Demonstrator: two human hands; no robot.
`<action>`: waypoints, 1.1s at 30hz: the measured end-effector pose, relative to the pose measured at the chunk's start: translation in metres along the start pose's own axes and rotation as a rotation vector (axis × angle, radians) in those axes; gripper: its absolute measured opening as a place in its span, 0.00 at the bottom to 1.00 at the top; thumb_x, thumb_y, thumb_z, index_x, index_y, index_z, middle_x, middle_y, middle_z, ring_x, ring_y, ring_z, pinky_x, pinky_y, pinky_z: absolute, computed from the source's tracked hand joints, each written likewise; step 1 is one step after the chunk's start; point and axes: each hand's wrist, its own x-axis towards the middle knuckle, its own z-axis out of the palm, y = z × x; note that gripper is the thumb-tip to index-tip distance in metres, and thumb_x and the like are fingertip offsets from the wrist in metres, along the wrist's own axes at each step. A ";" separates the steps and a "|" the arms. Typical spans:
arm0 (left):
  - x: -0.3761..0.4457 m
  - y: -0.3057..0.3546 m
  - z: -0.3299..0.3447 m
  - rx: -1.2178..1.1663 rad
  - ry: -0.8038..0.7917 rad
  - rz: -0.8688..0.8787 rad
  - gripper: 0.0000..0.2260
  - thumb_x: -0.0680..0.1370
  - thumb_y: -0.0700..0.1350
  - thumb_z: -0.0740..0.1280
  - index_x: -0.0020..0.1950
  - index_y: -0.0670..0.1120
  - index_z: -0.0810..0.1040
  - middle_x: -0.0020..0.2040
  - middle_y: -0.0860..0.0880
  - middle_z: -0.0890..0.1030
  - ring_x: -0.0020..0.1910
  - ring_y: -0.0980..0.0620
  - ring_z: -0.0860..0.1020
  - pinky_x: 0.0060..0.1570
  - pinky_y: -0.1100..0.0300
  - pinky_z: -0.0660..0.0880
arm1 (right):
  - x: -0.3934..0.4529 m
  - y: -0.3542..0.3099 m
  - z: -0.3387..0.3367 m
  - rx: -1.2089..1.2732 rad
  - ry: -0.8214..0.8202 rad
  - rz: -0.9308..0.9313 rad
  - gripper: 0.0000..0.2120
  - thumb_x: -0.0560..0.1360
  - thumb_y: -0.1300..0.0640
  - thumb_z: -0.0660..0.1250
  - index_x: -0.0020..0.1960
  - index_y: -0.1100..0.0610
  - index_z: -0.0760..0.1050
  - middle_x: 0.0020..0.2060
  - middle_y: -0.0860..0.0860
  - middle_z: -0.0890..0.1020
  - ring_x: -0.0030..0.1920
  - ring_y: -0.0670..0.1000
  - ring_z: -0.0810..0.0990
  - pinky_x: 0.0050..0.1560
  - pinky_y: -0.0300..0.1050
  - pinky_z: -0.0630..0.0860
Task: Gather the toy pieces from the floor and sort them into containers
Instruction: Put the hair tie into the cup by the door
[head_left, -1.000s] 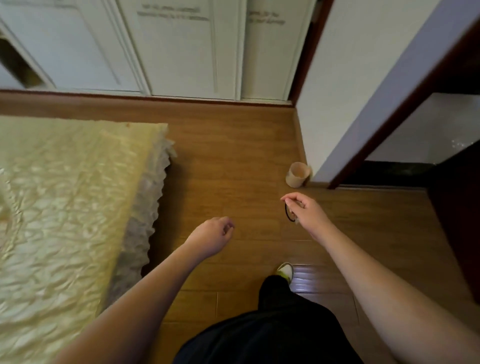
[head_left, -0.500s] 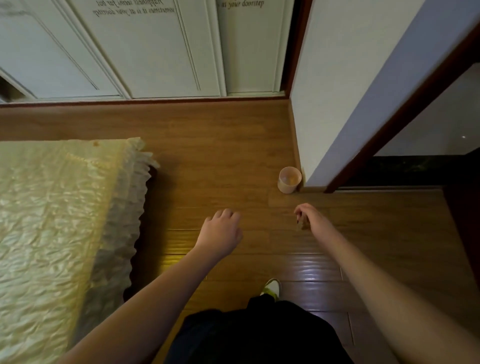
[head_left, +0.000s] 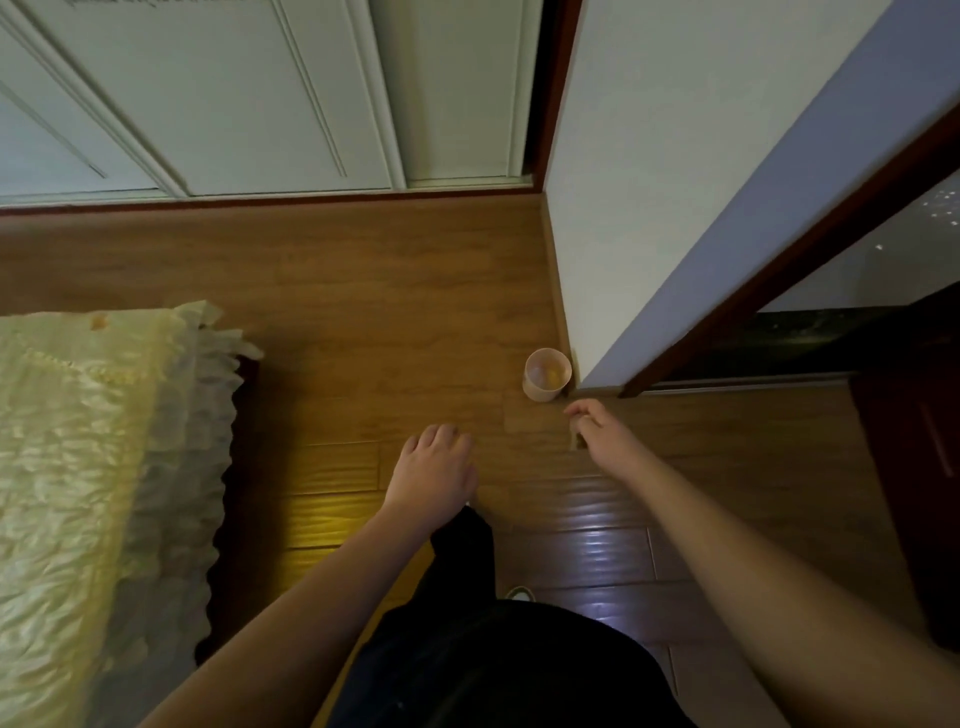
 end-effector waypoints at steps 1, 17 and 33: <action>0.011 -0.003 -0.003 -0.003 -0.003 0.003 0.17 0.80 0.53 0.56 0.66 0.49 0.70 0.66 0.48 0.71 0.67 0.47 0.68 0.63 0.50 0.67 | 0.012 -0.004 -0.003 -0.010 -0.002 0.004 0.07 0.81 0.51 0.55 0.54 0.41 0.70 0.47 0.43 0.76 0.45 0.45 0.76 0.36 0.40 0.69; 0.251 -0.051 0.037 -0.055 -0.068 0.154 0.14 0.72 0.47 0.70 0.58 0.50 0.78 0.54 0.48 0.81 0.52 0.45 0.80 0.48 0.50 0.78 | 0.277 0.046 -0.014 -0.150 0.279 0.120 0.06 0.76 0.61 0.64 0.51 0.51 0.74 0.45 0.50 0.79 0.41 0.43 0.76 0.37 0.34 0.69; 0.390 -0.084 0.241 -0.072 -0.103 0.088 0.14 0.76 0.47 0.65 0.60 0.48 0.77 0.59 0.45 0.78 0.58 0.44 0.77 0.53 0.48 0.76 | 0.522 0.218 0.065 -0.288 0.106 0.139 0.15 0.78 0.58 0.64 0.64 0.55 0.73 0.56 0.52 0.80 0.51 0.49 0.78 0.49 0.39 0.72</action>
